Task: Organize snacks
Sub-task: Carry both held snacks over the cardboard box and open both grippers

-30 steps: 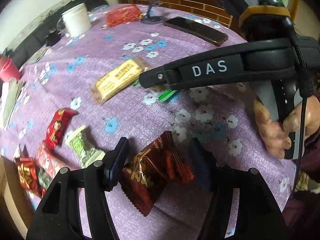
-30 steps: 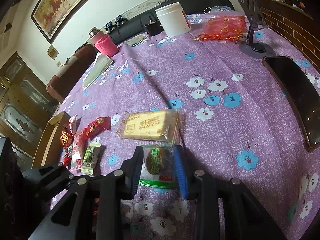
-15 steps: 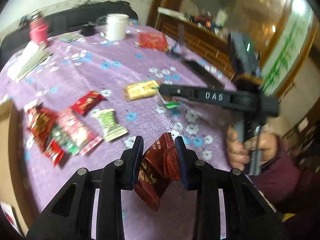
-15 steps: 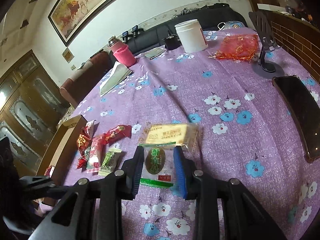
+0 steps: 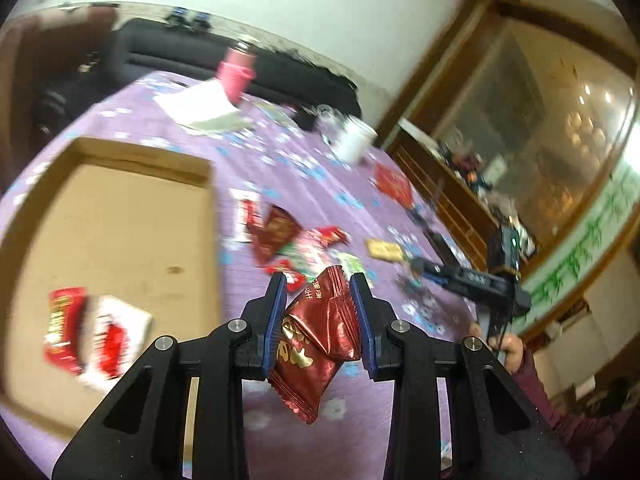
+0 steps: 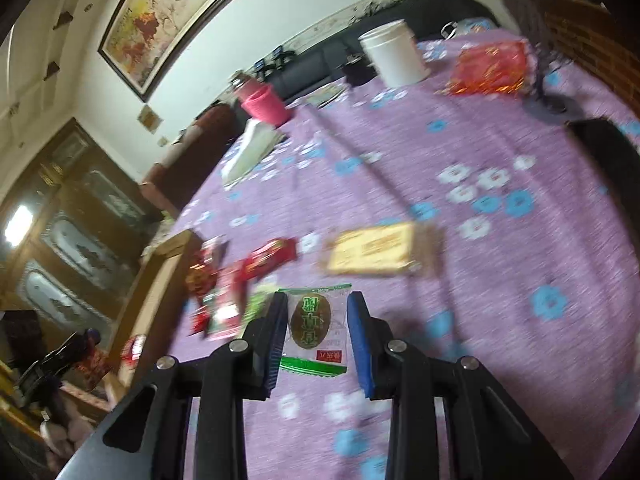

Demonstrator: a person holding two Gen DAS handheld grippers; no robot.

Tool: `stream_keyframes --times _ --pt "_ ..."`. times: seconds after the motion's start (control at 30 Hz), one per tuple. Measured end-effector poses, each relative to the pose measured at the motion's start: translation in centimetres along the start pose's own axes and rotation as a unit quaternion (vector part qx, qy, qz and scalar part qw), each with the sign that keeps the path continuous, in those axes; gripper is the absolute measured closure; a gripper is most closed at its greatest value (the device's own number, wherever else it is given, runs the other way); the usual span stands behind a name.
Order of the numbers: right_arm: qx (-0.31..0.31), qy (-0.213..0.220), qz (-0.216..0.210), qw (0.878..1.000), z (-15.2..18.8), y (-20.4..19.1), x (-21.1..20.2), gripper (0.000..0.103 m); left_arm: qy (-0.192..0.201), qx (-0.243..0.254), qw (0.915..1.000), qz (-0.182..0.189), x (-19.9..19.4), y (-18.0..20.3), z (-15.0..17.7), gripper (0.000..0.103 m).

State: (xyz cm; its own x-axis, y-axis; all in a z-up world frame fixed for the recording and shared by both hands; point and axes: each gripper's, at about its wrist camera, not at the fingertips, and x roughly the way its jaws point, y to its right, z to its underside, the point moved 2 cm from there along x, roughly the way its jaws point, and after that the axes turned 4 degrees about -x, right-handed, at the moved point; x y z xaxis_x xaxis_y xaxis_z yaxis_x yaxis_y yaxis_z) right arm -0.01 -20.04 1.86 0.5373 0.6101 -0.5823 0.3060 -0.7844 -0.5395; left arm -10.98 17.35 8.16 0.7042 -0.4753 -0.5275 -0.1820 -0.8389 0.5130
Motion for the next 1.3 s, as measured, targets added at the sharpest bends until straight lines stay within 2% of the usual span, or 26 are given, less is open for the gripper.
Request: stream_keyframes --times 0.1,0.23,0.57,0.8,0.93,1.03,1.1,1.17,1.3 --pt "0.000 -0.014 -0.026 1.000 0.2 -1.9 0.6 0.070 0.021 -0.020 0.9996 -0.007 -2.2 -2.1 -0.1 0.071" --pt "-0.033 -0.032 -0.045 0.998 -0.1 -6.3 1.7 0.070 0.038 -0.043 0.9979 -0.031 -3.7 -5.0 -0.3 0.071" --pt "-0.123 -0.102 -0.095 0.983 1.0 -18.6 8.5 0.070 0.007 -0.123 0.9881 -0.092 -2.7 -12.3 -2.8 0.071" --pt "-0.179 -0.153 -0.097 0.967 3.0 -25.3 14.8 0.070 0.009 -0.140 0.9828 -0.120 -2.3 -15.2 -4.0 0.071" --pt "-0.194 -0.177 -0.092 0.961 4.0 -27.3 17.6 0.070 0.012 -0.159 0.9797 -0.122 -2.7 -16.7 -4.1 0.068" --pt "-0.192 -0.183 -0.088 0.960 4.5 -28.0 18.9 0.068 0.017 -0.171 0.9782 -0.116 -3.4 -17.3 -4.0 0.058" --pt "-0.185 -0.186 -0.092 0.960 4.6 -28.1 19.3 0.061 0.020 -0.180 0.9771 -0.112 -3.8 -17.5 -4.0 0.049" --pt "-0.179 -0.183 -0.096 0.962 4.4 -28.0 19.1 0.055 0.027 -0.188 0.9758 -0.108 -4.5 -17.7 -3.9 0.048" --pt "-0.181 -0.152 -0.088 0.968 3.0 -27.0 16.7 0.054 0.049 -0.192 0.9747 -0.102 -6.2 -16.7 -4.0 0.048"
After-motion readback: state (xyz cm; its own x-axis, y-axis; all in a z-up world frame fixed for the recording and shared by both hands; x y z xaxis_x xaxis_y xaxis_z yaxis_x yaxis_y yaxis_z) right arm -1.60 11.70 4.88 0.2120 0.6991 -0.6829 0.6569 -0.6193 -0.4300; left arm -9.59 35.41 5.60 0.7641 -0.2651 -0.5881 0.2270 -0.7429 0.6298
